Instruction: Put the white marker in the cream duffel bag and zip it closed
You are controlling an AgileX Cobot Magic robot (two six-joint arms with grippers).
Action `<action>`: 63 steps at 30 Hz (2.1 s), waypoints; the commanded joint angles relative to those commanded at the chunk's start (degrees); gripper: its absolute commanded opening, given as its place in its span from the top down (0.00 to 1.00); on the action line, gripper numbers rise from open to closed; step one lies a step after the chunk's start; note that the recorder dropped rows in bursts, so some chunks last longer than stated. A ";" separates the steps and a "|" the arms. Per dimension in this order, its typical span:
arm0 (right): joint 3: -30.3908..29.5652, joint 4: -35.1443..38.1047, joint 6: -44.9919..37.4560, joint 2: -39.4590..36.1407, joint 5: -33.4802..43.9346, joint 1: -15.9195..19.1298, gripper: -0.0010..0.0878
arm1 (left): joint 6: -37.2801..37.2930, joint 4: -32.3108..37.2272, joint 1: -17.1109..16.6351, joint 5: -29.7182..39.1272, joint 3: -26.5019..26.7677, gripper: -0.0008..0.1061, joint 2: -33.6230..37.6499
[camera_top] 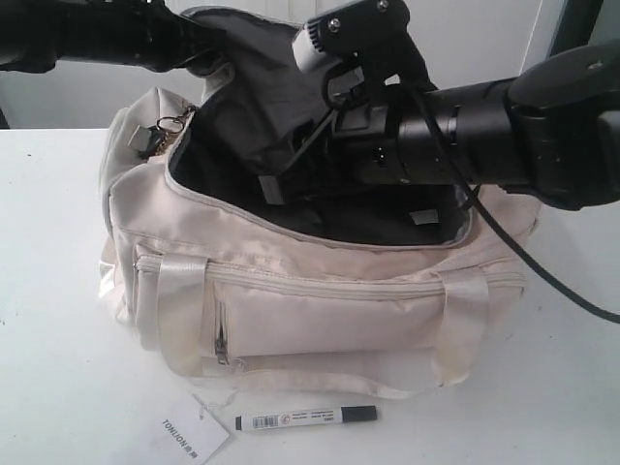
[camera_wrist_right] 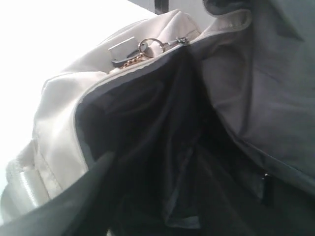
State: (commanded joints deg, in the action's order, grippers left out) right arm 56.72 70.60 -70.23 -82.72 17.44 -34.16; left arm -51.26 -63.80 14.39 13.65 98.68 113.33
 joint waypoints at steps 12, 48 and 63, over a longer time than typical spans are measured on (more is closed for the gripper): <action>1.50 -31.07 24.55 4.31 16.24 0.00 0.95 | 0.00 2.59 0.00 -0.01 0.00 0.99 0.00; -3.77 -36.91 5.93 -0.81 20.35 -14.05 0.99 | 0.00 2.59 0.00 -2.74 0.00 0.99 0.00; -4.00 -38.11 2.96 -11.97 12.86 -15.64 0.99 | 0.00 2.59 0.00 -3.06 0.00 0.99 0.00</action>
State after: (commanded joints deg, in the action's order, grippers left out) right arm 52.72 32.49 -67.26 -94.69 30.30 -49.80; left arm -51.26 -61.21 14.39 10.59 98.68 113.33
